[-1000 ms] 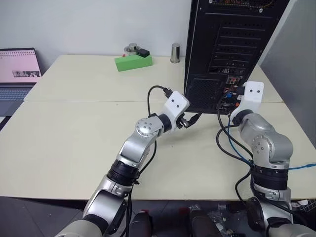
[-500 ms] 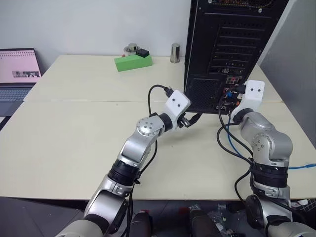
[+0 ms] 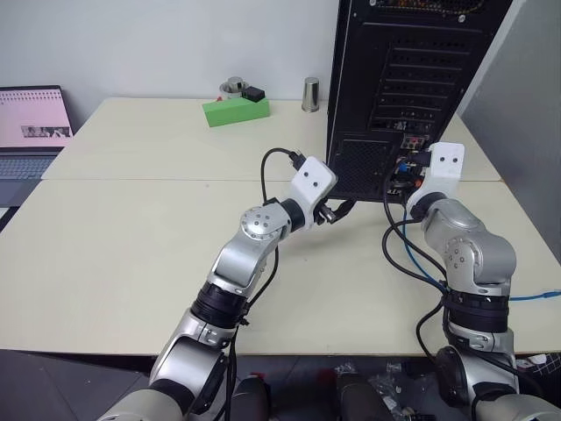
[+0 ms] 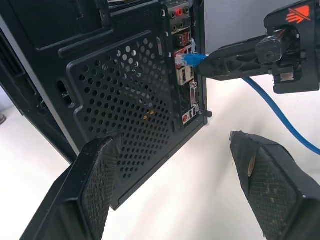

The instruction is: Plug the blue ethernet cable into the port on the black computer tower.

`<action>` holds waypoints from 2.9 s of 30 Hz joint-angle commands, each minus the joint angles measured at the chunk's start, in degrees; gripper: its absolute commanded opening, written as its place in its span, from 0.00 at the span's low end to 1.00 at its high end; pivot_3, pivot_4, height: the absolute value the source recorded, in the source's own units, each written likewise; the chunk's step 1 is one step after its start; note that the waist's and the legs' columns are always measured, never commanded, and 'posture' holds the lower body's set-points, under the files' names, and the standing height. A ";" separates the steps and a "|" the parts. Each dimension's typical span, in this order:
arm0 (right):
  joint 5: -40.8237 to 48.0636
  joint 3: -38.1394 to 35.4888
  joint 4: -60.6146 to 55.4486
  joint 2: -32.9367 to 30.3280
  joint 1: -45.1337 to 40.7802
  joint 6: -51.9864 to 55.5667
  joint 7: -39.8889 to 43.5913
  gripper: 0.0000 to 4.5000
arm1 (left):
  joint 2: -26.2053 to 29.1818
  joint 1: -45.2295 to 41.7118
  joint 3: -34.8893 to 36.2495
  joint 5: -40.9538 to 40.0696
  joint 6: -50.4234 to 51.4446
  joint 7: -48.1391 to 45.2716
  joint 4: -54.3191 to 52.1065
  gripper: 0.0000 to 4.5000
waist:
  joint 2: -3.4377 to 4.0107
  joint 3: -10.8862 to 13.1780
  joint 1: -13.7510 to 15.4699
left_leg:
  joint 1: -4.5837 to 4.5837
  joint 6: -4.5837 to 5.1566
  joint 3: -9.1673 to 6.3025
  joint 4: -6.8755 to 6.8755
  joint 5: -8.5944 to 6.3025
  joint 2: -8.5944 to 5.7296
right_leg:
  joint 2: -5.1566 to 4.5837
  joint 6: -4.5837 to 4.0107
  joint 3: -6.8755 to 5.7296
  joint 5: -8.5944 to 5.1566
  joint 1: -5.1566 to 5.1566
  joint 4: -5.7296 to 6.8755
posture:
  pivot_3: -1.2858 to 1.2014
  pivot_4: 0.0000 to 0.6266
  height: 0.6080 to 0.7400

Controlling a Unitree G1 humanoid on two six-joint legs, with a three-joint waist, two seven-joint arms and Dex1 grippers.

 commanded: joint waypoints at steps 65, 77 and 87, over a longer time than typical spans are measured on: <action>-1.92 -0.24 5.33 -0.89 -6.39 -2.84 1.95 0.07 | -1.40 -2.22 3.53 -6.07 -1.33 -6.40 -3.95 0.82 | 0.01 0.00 -1.00 | 0.03 0.00 0.06 -0.01 0.00 0.01 | 0.01 0.02 0.09 0.01 -0.02 0.01 | 0.52 0.24 1.00; 0.13 -1.49 -4.21 -5.04 1.17 1.81 6.15 0.65 | -1.05 -3.91 5.44 -6.83 -3.73 -7.14 -1.33 0.83 | 0.01 0.00 -0.27 | -0.32 0.00 0.02 -0.02 0.01 -0.02 | -0.02 0.01 0.01 0.01 -0.29 -0.03 | 0.52 0.24 1.00; 6.57 -4.69 -13.61 -16.26 8.37 3.23 19.01 0.99 | 2.82 -4.45 6.38 -6.43 -5.70 -9.94 0.08 0.83 | 0.01 0.01 -0.21 | -0.33 0.00 0.01 -0.01 0.00 -0.03 | -0.02 0.02 -0.01 0.01 -0.29 -0.06 | 0.52 0.24 1.00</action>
